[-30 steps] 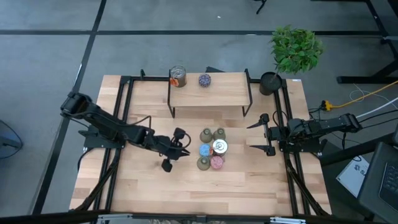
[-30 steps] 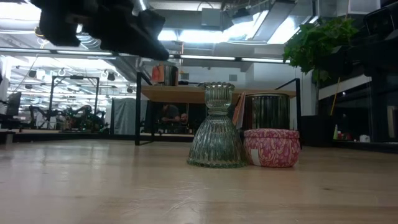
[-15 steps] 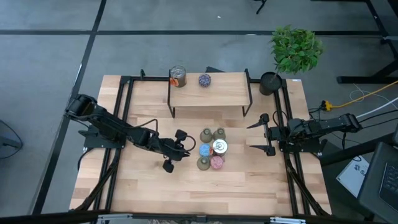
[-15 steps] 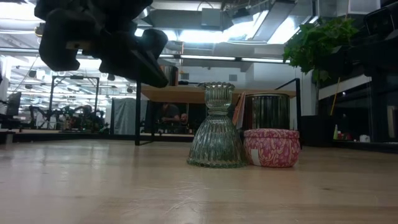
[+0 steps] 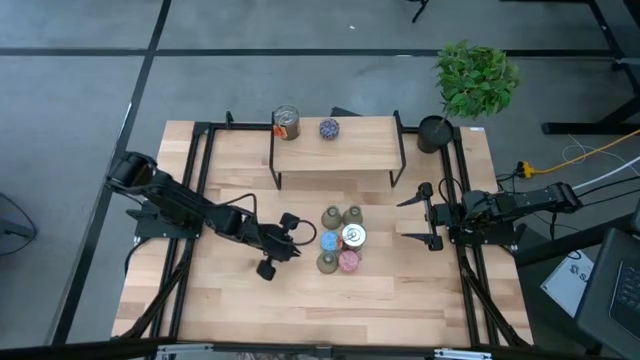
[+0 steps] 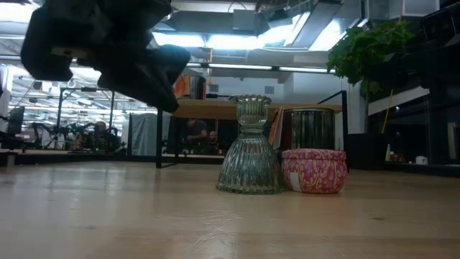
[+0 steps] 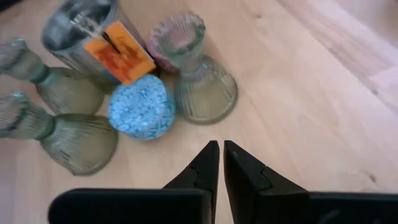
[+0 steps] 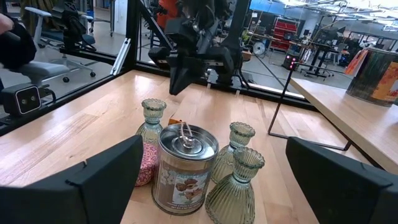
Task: Pick & Place candle stick holders
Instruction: Put the blue scented candle on the shelf aligned with the other scented candle
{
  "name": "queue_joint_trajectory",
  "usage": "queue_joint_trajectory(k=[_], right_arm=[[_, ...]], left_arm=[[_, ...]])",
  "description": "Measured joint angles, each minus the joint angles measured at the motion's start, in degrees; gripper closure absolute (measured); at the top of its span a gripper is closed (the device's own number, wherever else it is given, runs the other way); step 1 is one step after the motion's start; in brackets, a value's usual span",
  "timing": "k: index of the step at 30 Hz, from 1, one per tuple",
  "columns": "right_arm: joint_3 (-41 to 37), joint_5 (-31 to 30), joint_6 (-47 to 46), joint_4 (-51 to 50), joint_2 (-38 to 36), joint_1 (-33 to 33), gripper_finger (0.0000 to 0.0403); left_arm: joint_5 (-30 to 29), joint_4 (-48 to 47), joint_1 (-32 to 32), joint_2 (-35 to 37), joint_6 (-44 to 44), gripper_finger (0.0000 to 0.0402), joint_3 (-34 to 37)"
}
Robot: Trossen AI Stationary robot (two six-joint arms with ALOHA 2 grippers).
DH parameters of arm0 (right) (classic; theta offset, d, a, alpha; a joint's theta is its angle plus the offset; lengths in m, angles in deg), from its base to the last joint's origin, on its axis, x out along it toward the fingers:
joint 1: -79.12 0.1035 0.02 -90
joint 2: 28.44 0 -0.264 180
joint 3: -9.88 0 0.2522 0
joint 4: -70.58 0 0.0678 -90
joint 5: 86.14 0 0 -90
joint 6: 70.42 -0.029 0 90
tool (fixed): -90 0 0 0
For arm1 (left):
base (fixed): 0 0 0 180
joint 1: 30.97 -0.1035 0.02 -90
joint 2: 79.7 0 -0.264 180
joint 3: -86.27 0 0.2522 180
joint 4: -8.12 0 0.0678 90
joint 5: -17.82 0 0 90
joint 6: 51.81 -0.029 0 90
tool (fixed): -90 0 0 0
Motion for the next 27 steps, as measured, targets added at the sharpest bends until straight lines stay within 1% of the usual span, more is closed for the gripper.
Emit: queue_joint_trajectory(k=[2, 4, 6, 8, 14, 19, 23, 25, 27], right_arm=[[0.0, 0.0, 0.0, 0.0, 0.0, 0.0, 0.0005], [0.0, 0.0, 0.0, 0.0, 0.0, 0.0, 0.0005], [0.0, 0.0, 0.0, 0.0, 0.0, 0.0, 0.0005], [0.0, 0.0, 0.0, 0.0, 0.0, 0.0, 0.0005], [0.0, 0.0, 0.0, 0.0, 0.0, 0.0, 0.0005], [0.0, 0.0, 0.0, 0.0, 0.0, 0.0, 0.0005], [0.0, 0.0, 0.0, 0.0, 0.0, 0.0, 0.0005], [0.0, 0.0, 0.0, 0.0, 0.0, 0.0, 0.0005], [0.0, 0.0, 0.0, 0.0, 0.0, 0.0, 0.0005]], left_arm=[[-1.1, 0.5, 0.0, -1.0, -1.1, 0.0386, 0.0], [-3.5, 2.2, -0.1, -2.6, -3.0, 0.0384, 0.0], [-5.5, 4.2, -0.1, -4.6, -6.5, 0.0375, 0.0], [-5.9, 6.3, -0.1, -6.5, -9.9, 0.0361, 0.0], [-6.0, 8.9, -0.6, -10.4, -15.3, 0.0297, 0.0], [-6.4, 9.9, -2.2, -10.1, -17.3, 0.024, 0.0], [-6.6, 15.0, -4.3, -9.9, -20.5, 0.0201, 0.0], [-5.6, 17.8, -5.5, -9.9, -22.4, 0.0185, 0.0], [-3.8, 18.3, -6.9, -9.9, -23.9, 0.0172, 0.0]])
